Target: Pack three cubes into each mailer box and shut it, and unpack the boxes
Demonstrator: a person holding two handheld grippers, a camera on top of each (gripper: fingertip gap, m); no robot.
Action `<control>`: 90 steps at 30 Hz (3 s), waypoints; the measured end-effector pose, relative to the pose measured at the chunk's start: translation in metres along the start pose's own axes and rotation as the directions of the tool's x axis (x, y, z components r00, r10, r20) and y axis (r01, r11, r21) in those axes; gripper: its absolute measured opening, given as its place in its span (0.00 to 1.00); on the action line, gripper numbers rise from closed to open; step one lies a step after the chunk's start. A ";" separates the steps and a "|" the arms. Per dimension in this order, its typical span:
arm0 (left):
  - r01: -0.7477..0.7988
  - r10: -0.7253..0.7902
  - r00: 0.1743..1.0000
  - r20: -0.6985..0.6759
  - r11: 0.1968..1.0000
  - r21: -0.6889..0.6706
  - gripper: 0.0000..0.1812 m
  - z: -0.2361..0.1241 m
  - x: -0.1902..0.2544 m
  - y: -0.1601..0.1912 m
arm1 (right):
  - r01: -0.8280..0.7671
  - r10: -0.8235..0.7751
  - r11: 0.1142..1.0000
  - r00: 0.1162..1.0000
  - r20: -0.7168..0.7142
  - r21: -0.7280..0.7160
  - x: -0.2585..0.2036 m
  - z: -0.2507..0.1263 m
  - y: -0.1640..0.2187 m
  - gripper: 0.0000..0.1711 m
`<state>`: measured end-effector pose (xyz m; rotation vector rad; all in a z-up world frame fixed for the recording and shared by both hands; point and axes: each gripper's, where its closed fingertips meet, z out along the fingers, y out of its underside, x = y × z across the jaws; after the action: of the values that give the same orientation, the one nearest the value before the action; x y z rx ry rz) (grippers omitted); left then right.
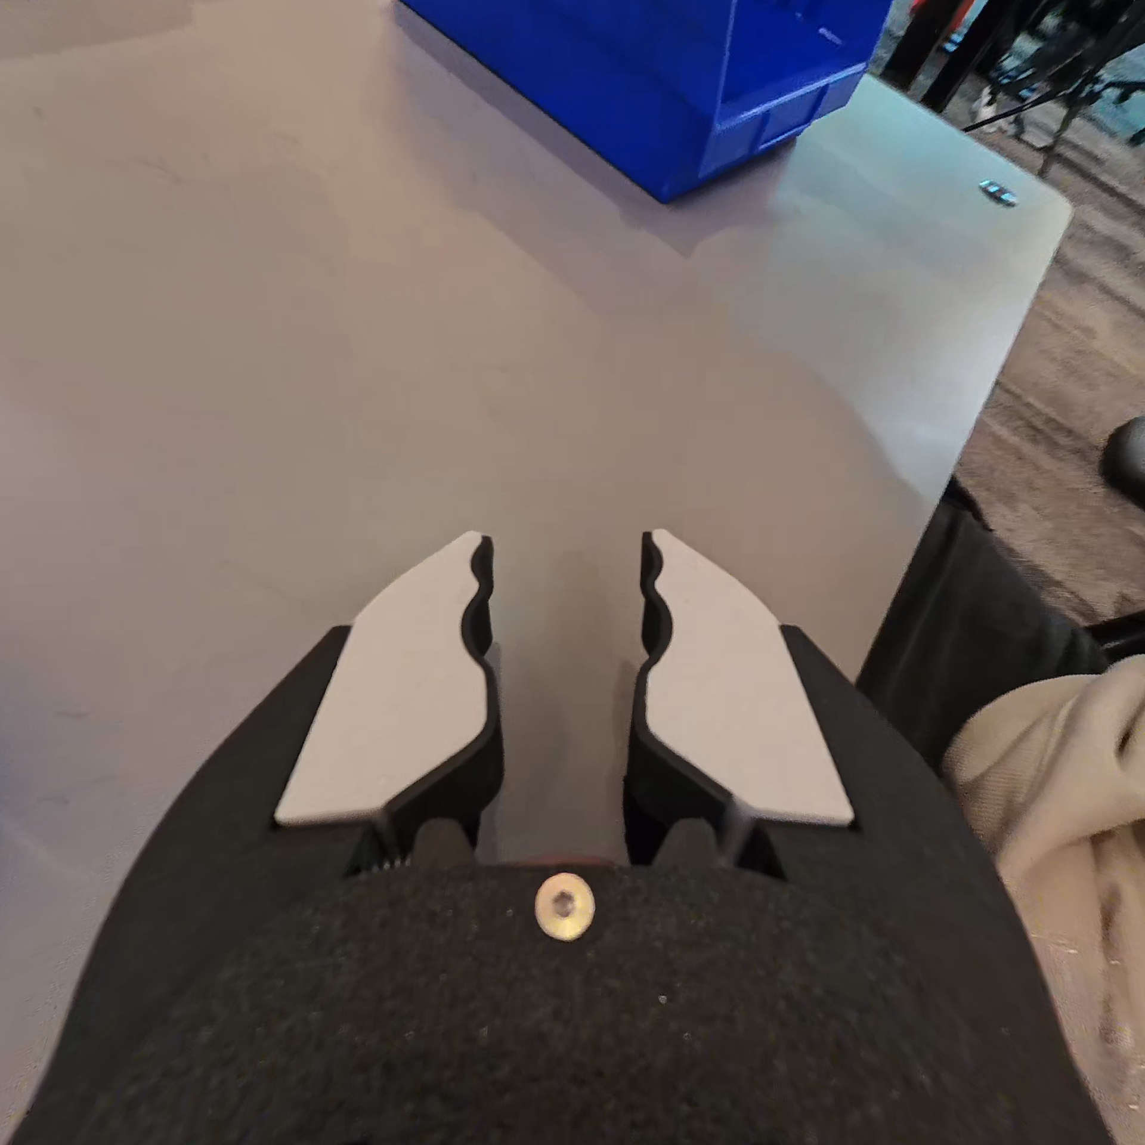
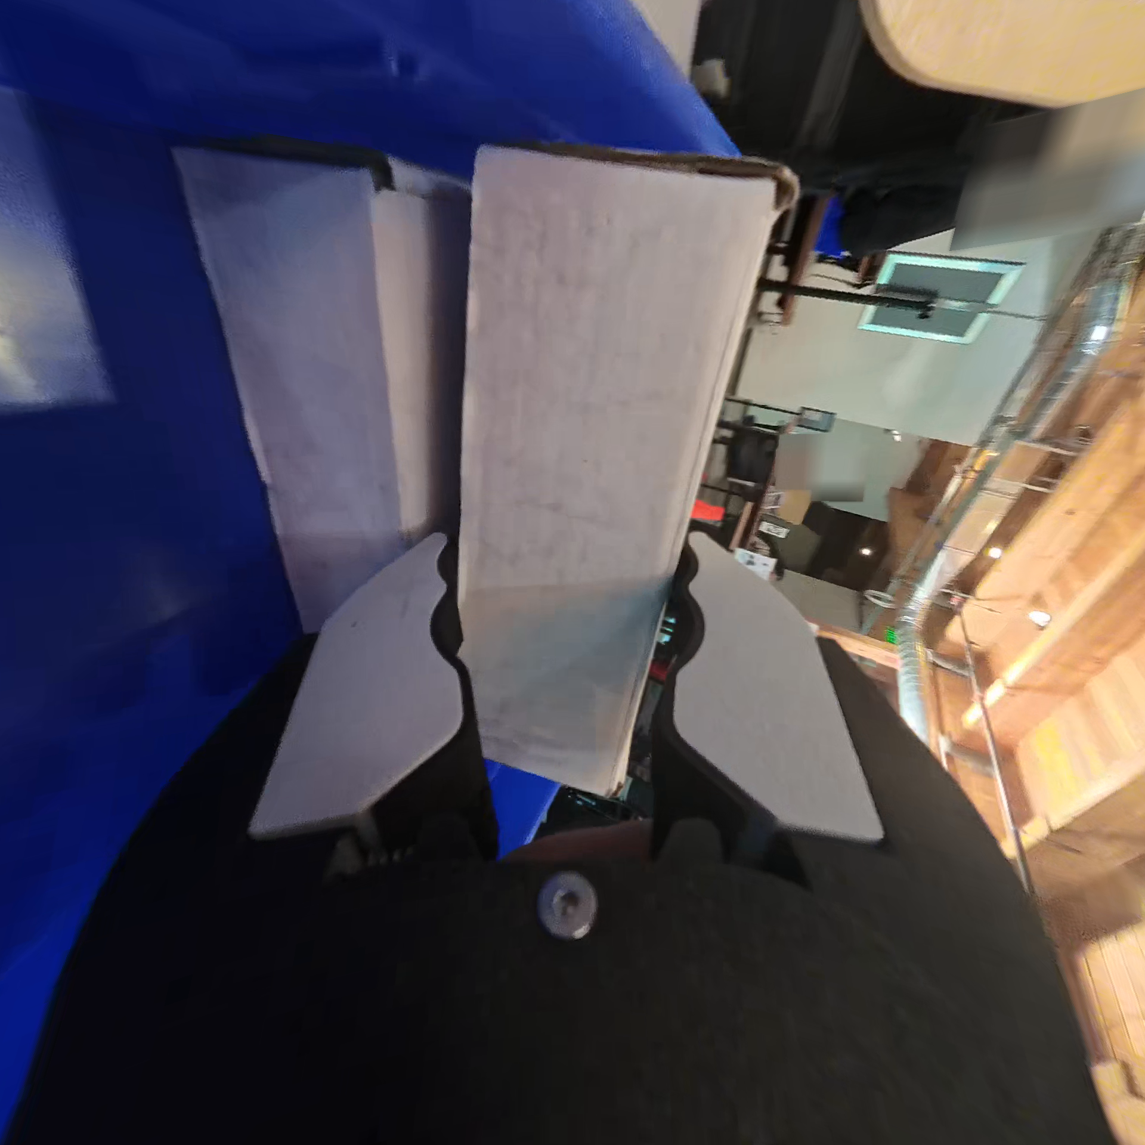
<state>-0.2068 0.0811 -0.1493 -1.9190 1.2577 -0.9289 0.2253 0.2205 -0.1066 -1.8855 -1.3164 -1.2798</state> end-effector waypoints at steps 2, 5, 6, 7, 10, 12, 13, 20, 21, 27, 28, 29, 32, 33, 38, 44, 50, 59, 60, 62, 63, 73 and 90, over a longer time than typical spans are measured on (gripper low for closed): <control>0.023 -0.023 0.999 -0.035 1.000 -0.004 0.25 0.002 0.006 0.000 | 0.045 -0.044 0.999 0.997 0.067 -0.005 -0.003 -0.007 -0.001 0.41; 0.006 -0.007 1.000 -0.021 1.000 -0.006 0.26 0.002 0.005 0.000 | 0.029 -0.024 0.999 0.983 0.182 -0.025 -0.007 -0.022 0.000 0.44; 0.004 -0.004 1.000 -0.016 1.000 -0.002 0.26 0.002 0.004 -0.001 | 0.009 -0.003 1.000 0.976 0.219 -0.023 -0.010 -0.028 -0.002 0.45; 0.008 -0.008 1.000 -0.014 1.000 0.004 0.26 0.001 0.003 -0.002 | -0.005 0.011 1.000 0.972 0.235 -0.025 -0.009 -0.034 -0.002 0.46; 0.031 -0.031 0.999 -0.019 0.999 0.033 0.26 -0.004 0.000 -0.006 | -0.107 0.119 0.992 0.962 0.246 -0.063 -0.006 -0.054 0.001 0.45; 0.002 -0.001 1.000 -0.005 0.994 0.105 0.25 -0.016 -0.003 -0.015 | -0.268 0.278 0.961 0.932 0.233 -0.073 -0.003 -0.075 -0.001 0.46; -0.024 0.018 0.999 0.045 0.989 0.146 0.26 -0.026 -0.010 -0.020 | -0.386 0.386 0.921 0.898 0.212 -0.047 0.000 -0.087 -0.006 0.44; -0.137 -0.058 0.854 0.518 0.934 0.330 0.38 -0.120 -0.079 -0.027 | -0.992 0.919 0.093 0.117 0.376 0.081 -0.059 -0.174 -0.046 0.32; -0.116 -0.074 0.833 0.548 0.946 0.303 0.40 -0.127 -0.085 -0.016 | -0.996 0.929 0.038 0.067 0.363 0.086 -0.076 -0.183 -0.046 0.32; 0.024 -0.171 0.825 0.538 0.963 0.270 0.46 -0.133 -0.094 0.016 | -0.992 0.956 -0.011 0.028 0.293 0.129 -0.125 -0.228 -0.049 0.22; 0.033 -0.185 0.832 0.523 0.957 0.288 0.46 -0.132 -0.093 0.013 | -0.995 0.958 -0.006 0.024 0.286 0.102 -0.131 -0.227 -0.048 0.22; 0.031 -0.189 0.836 0.516 0.953 0.300 0.44 -0.131 -0.093 0.011 | -0.998 0.963 -0.008 0.011 0.269 0.068 -0.134 -0.223 -0.044 0.26; 0.007 -0.164 0.817 0.552 0.962 0.274 0.41 -0.129 -0.097 0.014 | -0.996 0.964 -0.071 -0.054 0.259 0.057 -0.133 -0.216 -0.035 0.26; 0.005 -0.160 0.812 0.561 0.964 0.268 0.41 -0.128 -0.097 0.015 | -0.995 0.960 -0.086 -0.071 0.270 0.046 -0.134 -0.216 -0.035 0.26; -0.051 -0.115 0.781 0.614 0.968 0.247 0.39 -0.129 -0.100 0.017 | -0.995 0.968 -0.084 -0.066 0.243 0.063 -0.132 -0.217 -0.027 0.25; -0.043 -0.077 0.777 0.625 0.984 0.176 0.38 -0.121 -0.102 0.026 | -0.992 0.936 -0.041 0.004 0.351 0.123 -0.109 -0.211 -0.070 0.30; -0.034 -0.075 0.797 0.599 0.985 0.168 0.37 -0.119 -0.091 0.027 | -0.990 0.960 0.096 0.119 0.255 0.100 -0.066 -0.157 -0.120 0.39; 0.077 -0.124 0.923 0.365 0.987 0.140 0.33 -0.067 -0.055 0.021 | -0.990 0.837 0.111 0.142 0.529 0.091 -0.078 -0.183 -0.203 0.30; 0.061 -0.106 0.940 0.325 0.988 0.143 0.34 -0.054 -0.044 0.011 | -0.984 0.842 0.141 0.177 0.510 0.108 -0.079 -0.193 -0.205 0.33; 0.021 -0.053 0.966 0.251 0.992 0.126 0.35 -0.023 -0.020 -0.009 | -0.974 0.861 0.182 0.224 0.456 0.134 -0.074 -0.214 -0.197 0.36; -0.013 -0.010 0.973 0.229 0.995 0.099 0.37 -0.007 -0.009 -0.018 | -0.975 0.879 0.168 0.215 0.425 0.145 -0.069 -0.226 -0.188 0.36; -0.195 0.180 0.965 0.193 0.979 0.059 0.28 0.121 0.000 -0.110 | -0.983 0.982 -0.178 -0.174 0.075 0.050 -0.125 -0.268 -0.057 0.30; -0.019 -0.032 0.879 0.477 0.995 0.102 0.03 0.049 -0.084 -0.090 | -0.997 0.997 -0.015 -0.009 0.072 0.082 -0.085 -0.191 -0.142 0.02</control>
<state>-0.1475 0.1954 -0.1189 -1.9129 0.8892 -0.4621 0.0108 0.0870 -0.1156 -1.9278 0.3031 -0.3019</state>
